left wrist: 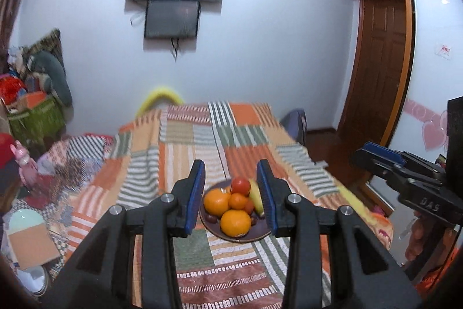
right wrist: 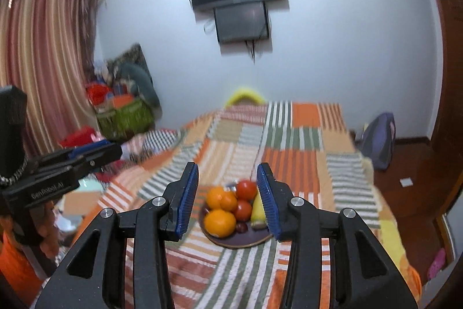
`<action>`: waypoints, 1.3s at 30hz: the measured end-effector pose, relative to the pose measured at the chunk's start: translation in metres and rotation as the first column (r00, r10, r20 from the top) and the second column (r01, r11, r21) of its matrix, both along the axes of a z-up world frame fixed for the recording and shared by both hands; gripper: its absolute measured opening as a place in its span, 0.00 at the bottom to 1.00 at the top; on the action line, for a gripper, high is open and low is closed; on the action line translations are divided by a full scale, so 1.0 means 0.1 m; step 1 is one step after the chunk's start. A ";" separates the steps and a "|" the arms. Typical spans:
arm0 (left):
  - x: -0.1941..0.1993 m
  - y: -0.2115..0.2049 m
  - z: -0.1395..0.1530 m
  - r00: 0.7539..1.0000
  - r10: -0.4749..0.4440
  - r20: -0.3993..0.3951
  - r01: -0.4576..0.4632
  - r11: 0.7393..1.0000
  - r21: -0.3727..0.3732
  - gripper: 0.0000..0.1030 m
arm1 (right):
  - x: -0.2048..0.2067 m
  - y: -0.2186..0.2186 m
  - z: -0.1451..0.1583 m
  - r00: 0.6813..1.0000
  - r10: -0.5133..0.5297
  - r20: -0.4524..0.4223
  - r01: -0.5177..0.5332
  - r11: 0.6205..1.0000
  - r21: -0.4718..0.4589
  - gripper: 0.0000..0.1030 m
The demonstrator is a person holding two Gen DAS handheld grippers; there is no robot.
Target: Organize fruits
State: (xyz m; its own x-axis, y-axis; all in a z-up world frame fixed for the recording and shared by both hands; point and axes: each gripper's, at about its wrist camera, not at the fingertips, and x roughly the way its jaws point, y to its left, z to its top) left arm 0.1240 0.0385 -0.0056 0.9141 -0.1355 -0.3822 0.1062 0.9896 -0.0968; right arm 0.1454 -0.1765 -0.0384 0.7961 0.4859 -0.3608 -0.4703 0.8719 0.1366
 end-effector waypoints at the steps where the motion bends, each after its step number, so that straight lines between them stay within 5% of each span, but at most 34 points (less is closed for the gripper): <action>1: -0.07 -0.01 0.04 1.000 0.002 0.014 -0.002 1.000 0.001 0.36 | -0.09 -0.02 0.06 1.000 0.000 0.020 -0.001 1.000 0.012 0.43; 13: -0.81 -0.21 0.35 0.988 0.025 0.153 -0.032 0.999 0.040 0.69 | -0.65 -0.06 0.29 0.983 -0.069 0.170 0.059 0.996 0.062 0.74; 21: -0.90 -0.28 0.29 0.984 0.048 0.171 -0.059 0.997 0.057 0.87 | -0.78 0.01 0.24 0.969 -0.126 0.213 0.122 0.992 0.033 1.00; 39: -0.89 -0.26 0.21 0.984 0.060 0.168 -0.071 0.996 0.061 0.98 | -0.87 -0.01 0.21 0.967 -0.139 0.214 0.138 0.990 0.021 1.00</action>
